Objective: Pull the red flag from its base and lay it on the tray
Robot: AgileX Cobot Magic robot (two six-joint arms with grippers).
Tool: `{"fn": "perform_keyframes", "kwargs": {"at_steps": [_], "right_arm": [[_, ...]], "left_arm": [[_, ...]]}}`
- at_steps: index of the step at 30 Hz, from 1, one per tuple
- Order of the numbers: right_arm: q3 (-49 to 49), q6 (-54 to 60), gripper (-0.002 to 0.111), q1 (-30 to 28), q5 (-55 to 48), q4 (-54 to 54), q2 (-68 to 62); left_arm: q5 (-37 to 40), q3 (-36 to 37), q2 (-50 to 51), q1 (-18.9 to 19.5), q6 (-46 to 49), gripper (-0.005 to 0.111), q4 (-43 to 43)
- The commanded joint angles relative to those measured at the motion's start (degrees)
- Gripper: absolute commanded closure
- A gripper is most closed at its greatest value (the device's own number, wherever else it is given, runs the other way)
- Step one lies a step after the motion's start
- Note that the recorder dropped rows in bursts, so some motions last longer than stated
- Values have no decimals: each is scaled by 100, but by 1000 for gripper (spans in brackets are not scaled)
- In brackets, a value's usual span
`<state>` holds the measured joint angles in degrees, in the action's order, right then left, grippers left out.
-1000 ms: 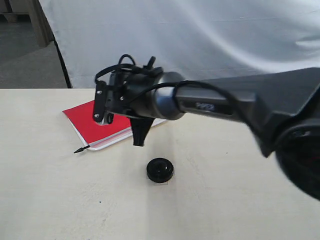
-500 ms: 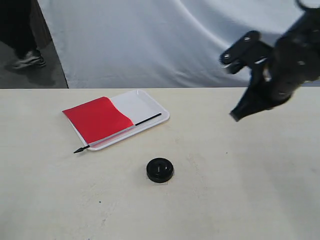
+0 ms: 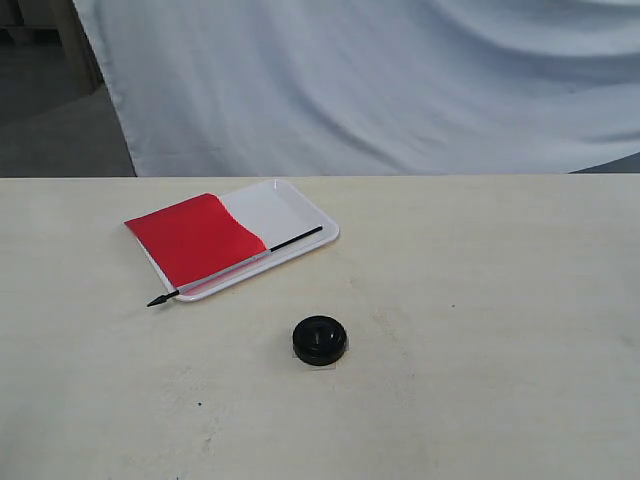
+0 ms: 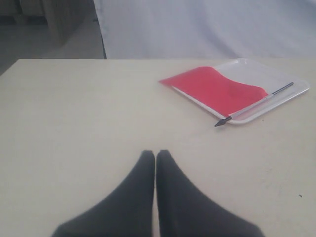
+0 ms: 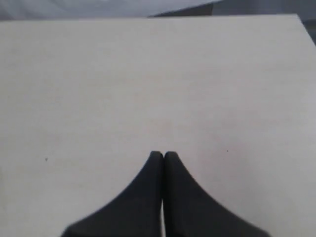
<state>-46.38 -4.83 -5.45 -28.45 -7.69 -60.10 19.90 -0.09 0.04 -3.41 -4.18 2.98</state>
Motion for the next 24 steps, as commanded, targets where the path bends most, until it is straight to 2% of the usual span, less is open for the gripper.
{"fn": "perform_keyframes", "kwargs": {"at_steps": [1,6,12,18,24], "right_arm": [[372,-90,109,-31,532,282,543],[906,-138,109,-31,996,544,1049],[1483,183,109,453,1677,357,2071],[2256,168,109,841,2608,184,3644],[2690,64,109,841,2629,204,5255]], "left_arm": [[-22,9,-4,-13,-13,105,-29],[-22,9,-4,-13,-13,105,-29],[-22,9,-4,-13,-13,105,-29],[-22,9,-4,-13,-13,105,-29],[-22,9,-4,-13,-13,105,-29]]}}
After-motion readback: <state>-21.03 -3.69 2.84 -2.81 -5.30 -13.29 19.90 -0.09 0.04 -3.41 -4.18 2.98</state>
